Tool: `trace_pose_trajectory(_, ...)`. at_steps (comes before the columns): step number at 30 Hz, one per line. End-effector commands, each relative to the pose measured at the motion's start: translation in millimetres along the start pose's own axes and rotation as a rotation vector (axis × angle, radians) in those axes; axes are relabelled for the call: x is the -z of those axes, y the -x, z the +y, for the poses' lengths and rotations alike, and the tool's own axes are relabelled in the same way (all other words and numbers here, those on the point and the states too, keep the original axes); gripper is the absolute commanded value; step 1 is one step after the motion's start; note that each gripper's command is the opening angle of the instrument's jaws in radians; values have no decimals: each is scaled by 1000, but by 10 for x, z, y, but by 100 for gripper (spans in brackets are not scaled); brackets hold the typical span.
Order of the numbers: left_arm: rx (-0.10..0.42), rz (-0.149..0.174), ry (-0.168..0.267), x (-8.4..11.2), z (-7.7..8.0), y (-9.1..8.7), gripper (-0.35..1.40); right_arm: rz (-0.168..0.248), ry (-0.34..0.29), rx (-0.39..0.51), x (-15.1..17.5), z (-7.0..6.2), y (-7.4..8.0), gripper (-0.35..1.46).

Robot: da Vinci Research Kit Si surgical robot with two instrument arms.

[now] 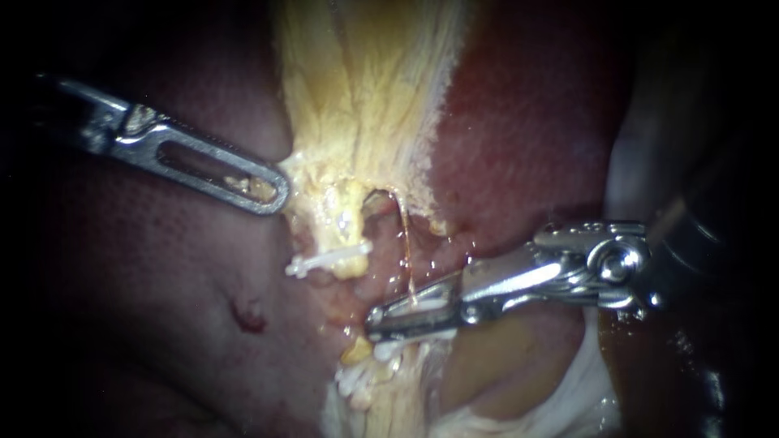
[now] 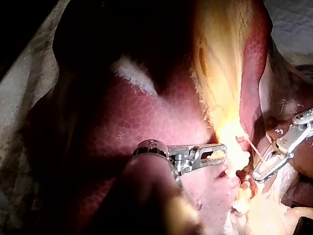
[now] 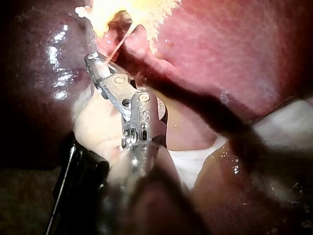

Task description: Going back second clip right tube

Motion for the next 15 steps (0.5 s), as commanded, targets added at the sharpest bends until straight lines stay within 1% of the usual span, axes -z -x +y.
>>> trace_pose_trajectory(1, 0, 0, 1, 0, 0, 0, -35, 0, 0, 0, 1, 1, 1, -35)
trace_pose_trajectory(15, 0, 0, 1, 1, -1, -1, -35, -3, 2, 0, 1, 1, 1, -35)
